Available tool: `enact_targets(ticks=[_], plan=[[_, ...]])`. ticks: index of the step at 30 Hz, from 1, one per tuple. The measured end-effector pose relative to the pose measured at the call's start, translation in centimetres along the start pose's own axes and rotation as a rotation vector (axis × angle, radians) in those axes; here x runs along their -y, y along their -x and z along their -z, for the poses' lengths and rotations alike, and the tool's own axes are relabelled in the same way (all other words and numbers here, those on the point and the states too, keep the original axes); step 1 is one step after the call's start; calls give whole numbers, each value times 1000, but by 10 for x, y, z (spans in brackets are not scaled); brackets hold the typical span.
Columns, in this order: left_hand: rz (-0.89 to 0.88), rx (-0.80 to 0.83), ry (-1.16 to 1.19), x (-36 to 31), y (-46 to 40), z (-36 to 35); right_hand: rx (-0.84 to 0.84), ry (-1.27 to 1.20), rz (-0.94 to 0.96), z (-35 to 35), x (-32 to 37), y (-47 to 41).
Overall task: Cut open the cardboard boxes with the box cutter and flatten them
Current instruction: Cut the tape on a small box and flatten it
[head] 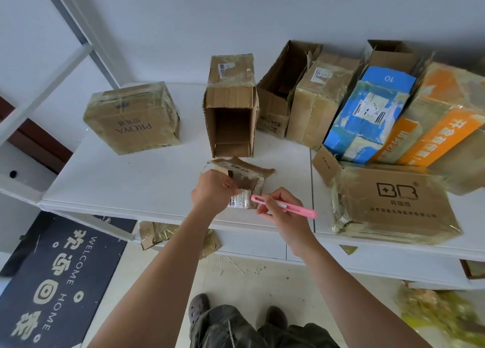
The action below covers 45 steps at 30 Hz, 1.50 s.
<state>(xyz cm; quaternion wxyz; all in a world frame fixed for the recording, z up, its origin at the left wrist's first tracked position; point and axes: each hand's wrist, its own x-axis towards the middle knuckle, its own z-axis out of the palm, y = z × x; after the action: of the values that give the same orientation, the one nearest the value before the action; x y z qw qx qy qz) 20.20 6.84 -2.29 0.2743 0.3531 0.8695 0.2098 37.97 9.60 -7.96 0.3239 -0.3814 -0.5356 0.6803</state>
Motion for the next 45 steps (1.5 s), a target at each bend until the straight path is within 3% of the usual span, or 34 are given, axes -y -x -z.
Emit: enact_targets(ticks=[3,8,13,19,24,30,32,35,39,42,45], plan=[[51,-4,33,5,-3,2,14,48,9,6,0,4],[-30,14,-7,-1,1,-2,-6,88,11,0,-2,2],[61,-24,76,8,-3,-1,63,158,20,5,2,4],[31,-59,25,2,1,-13,-1,171,23,4,0,6],[153,-143,118,14,-9,2,66,220,34,10,2,9],[34,-96,117,17,-11,10,-13,188,87,15,5,13],[2,-62,68,20,-6,5,-69,314,220,18,16,3],[-58,-42,-3,26,-1,-4,-140,708,376,30,21,-11],[-115,-110,16,28,6,-12,-65,1194,85,43,16,-27],[-204,-229,95,34,7,-13,-8,1293,-30,41,19,-33],[-194,-353,147,40,9,-13,-98,1267,56,27,27,-38]])
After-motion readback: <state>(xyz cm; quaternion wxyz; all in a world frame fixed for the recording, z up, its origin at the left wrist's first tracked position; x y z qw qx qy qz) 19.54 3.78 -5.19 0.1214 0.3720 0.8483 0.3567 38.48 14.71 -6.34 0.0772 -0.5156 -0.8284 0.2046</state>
